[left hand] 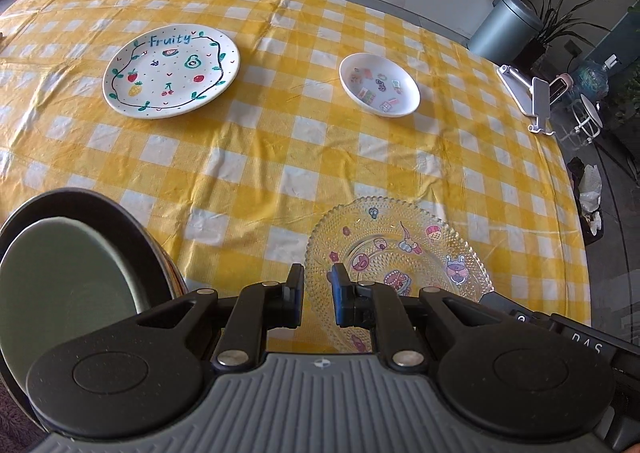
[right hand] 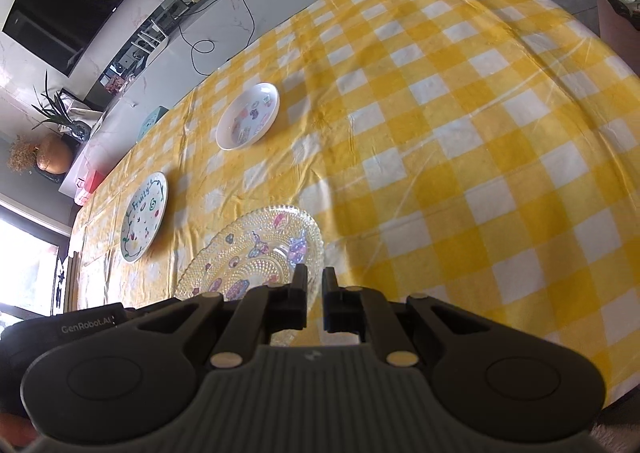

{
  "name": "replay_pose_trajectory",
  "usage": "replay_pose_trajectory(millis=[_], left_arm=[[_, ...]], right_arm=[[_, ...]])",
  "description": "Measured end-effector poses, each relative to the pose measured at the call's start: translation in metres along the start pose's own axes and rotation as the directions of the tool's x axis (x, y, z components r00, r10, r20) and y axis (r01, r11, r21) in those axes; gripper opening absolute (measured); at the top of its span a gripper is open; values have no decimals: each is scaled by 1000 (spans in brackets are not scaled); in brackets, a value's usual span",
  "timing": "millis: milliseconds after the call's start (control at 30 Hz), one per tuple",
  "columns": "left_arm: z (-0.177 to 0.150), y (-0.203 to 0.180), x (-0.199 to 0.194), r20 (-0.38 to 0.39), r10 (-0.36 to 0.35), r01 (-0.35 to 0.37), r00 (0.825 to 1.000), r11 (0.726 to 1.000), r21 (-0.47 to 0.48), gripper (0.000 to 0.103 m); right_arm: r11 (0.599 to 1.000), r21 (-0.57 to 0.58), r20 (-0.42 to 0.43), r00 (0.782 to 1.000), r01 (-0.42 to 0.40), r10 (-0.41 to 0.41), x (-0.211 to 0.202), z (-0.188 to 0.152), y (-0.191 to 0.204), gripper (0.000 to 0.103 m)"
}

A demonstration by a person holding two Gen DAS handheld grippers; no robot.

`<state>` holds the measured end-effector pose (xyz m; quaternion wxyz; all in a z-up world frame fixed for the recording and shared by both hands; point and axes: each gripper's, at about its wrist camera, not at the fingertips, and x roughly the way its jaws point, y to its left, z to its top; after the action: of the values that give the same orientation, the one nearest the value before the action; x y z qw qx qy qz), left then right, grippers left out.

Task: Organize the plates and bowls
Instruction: 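Lift the glass plate with both grippers and carry it beside the bowl stack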

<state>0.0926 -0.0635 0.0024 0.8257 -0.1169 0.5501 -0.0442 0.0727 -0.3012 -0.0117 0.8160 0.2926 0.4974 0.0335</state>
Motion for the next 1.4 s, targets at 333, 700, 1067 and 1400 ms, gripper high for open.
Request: replay_pose_trajectory(millis=[333, 700, 1067, 1400], left_arm=[[-34, 2, -11, 5, -29, 29, 1000, 1000, 3, 15], [-55, 7, -2, -9, -24, 24, 1000, 1000, 14, 15], [-64, 6, 6, 2, 0, 0, 1000, 999, 46, 15], [-66, 3, 10, 23, 24, -26, 999, 996, 85, 15]], right_arm=[[1000, -11, 1, 1000, 16, -16, -17, -28, -10, 4], [993, -65, -40, 994, 98, -101, -8, -47, -10, 5], [986, -96, -51, 989, 136, -141, -1, -52, -7, 4], [981, -118, -45, 986, 155, -162, 5, -53, -4, 5]])
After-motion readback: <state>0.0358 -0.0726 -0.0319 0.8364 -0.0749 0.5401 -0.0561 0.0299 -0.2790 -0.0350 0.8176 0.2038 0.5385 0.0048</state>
